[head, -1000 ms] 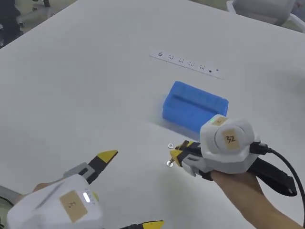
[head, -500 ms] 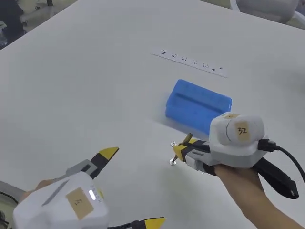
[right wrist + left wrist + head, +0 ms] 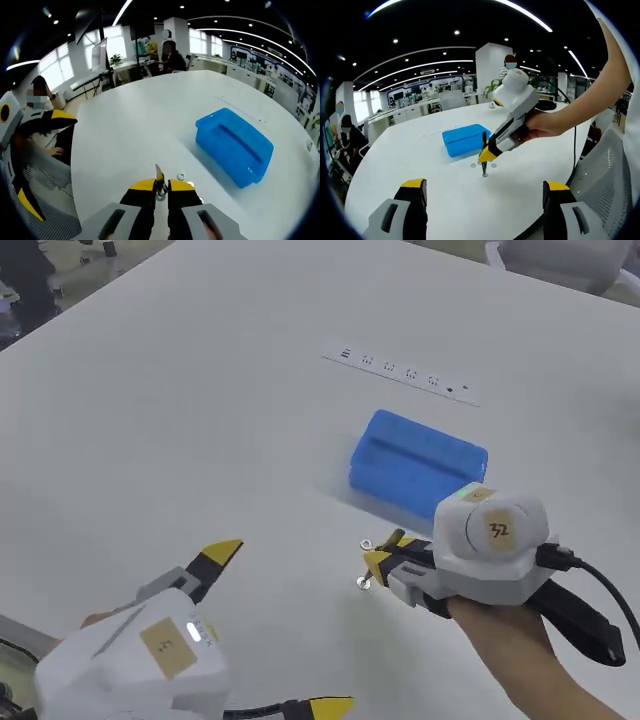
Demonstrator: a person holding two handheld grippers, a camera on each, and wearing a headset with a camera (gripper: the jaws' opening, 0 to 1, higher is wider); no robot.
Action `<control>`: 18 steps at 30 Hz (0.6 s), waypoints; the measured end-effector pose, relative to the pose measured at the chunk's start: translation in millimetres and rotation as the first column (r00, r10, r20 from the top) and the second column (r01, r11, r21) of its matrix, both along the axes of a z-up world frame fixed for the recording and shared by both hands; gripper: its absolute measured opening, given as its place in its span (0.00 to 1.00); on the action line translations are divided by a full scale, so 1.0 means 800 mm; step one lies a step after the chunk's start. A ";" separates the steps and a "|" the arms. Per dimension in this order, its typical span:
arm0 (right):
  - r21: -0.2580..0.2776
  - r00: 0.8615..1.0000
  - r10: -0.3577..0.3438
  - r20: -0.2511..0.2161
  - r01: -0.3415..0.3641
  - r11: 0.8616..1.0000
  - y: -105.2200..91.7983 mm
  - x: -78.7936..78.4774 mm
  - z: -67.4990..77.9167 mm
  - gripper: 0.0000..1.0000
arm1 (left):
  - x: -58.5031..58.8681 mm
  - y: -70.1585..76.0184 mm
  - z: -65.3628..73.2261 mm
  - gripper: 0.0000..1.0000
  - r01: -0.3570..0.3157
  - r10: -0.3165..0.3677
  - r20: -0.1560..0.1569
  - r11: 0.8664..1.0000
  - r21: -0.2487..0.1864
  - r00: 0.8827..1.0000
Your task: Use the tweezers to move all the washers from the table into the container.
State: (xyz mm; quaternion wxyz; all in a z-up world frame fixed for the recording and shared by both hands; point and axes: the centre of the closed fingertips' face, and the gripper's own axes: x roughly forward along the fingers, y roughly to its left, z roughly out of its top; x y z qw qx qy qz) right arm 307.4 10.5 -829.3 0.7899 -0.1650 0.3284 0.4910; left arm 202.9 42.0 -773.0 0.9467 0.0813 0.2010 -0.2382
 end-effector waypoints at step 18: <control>-0.055 0.999 0.013 0.052 -0.010 0.998 -0.004 -0.004 -0.001 0.03 | 0.001 0.006 0.001 0.95 -0.020 0.020 0.003 1.000 -0.005 1.000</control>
